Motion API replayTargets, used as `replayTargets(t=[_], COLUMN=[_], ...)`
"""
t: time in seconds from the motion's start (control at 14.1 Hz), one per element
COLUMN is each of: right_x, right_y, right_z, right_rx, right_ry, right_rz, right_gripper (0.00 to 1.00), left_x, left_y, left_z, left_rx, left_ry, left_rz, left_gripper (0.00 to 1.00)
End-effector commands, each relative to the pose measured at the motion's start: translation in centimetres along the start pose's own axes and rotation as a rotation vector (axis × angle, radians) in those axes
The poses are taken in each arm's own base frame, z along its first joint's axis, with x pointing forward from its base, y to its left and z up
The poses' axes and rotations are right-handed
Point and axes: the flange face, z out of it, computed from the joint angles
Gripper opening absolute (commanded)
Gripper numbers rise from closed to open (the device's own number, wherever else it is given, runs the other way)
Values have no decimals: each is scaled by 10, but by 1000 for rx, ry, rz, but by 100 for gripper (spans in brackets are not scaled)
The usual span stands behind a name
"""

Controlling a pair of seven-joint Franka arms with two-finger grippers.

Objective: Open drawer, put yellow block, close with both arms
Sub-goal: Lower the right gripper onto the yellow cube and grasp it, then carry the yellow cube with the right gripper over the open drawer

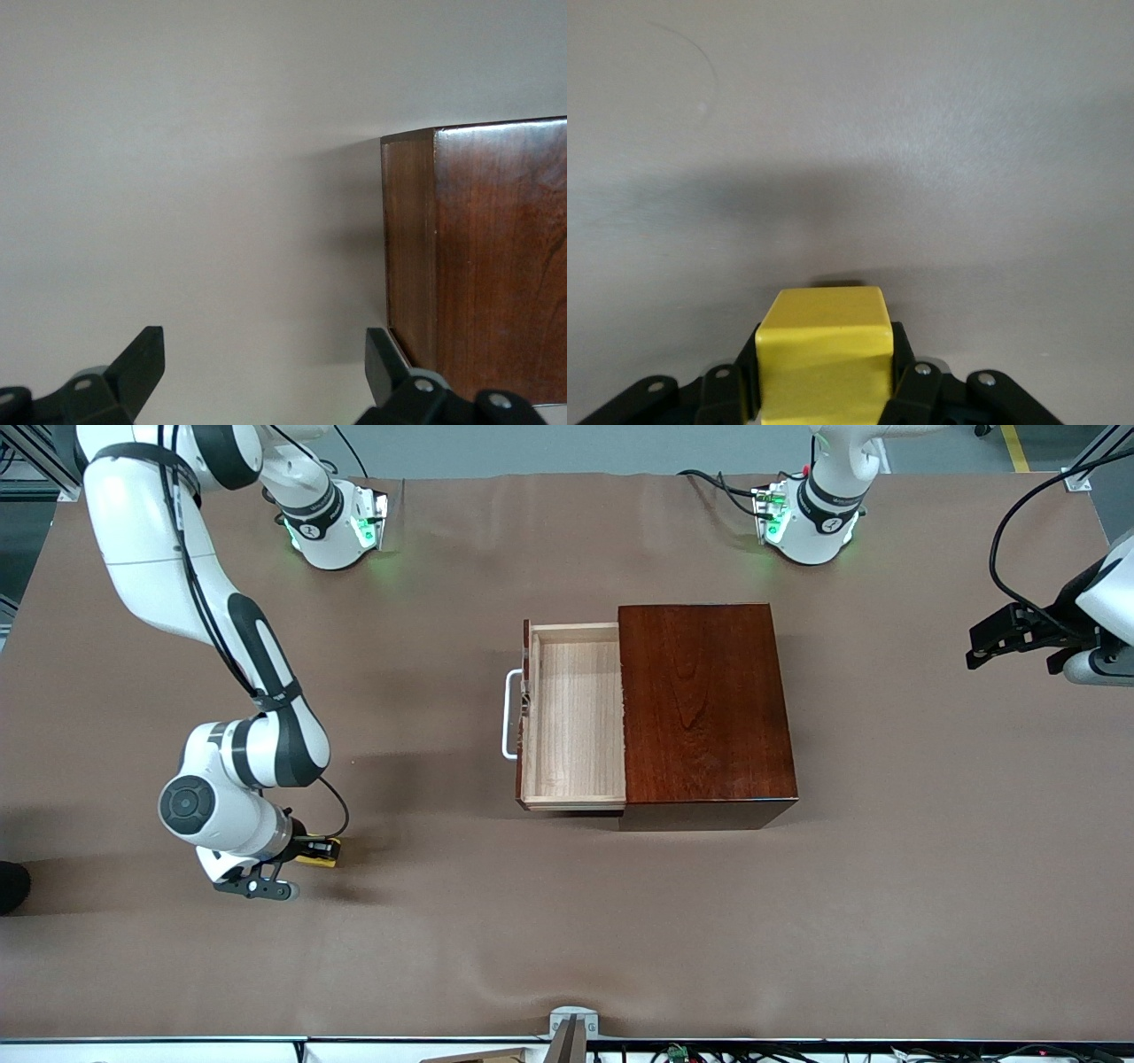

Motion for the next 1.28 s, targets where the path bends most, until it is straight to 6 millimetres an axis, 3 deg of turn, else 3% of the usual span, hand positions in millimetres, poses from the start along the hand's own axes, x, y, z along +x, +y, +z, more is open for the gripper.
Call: replayTargets(t=[0.0, 0.28, 0.43, 0.5, 0.64, 0.78, 1.0, 1.21], right_x=[-8, -46, -65, -72, -88, -111, -143, -169], right_y=[-5, -11, -29, -48, -94, -149, -242, -322], right_z=[-90, -218, -261, -277, -300, -310, -304, -292], right_rx=[17, 10, 8, 6, 7, 8, 40, 74], right_ry=[-13, -58, -85, -99, -91, -80, -75, -67], right_rz=[-16, -39, -60, -43, 17, 27, 66, 107], right_gripper=[0, 0, 0, 0, 0, 0, 0, 0], left_x=[2, 3, 4, 4, 4, 5, 1, 1], left_y=[2, 5, 4, 4, 4, 4, 3, 4], left_z=[-4, -3, -2, -2, -3, -8, -14, -15], left_rx=[-7, -7, -7, -7, -6, -6, -5, -5], left_ry=[10, 7, 5, 5, 8, 20, 27, 27], left_rz=[24, 30, 29, 29, 29, 29, 28, 28], left_gripper=[100, 100, 100, 100, 100, 100, 100, 100])
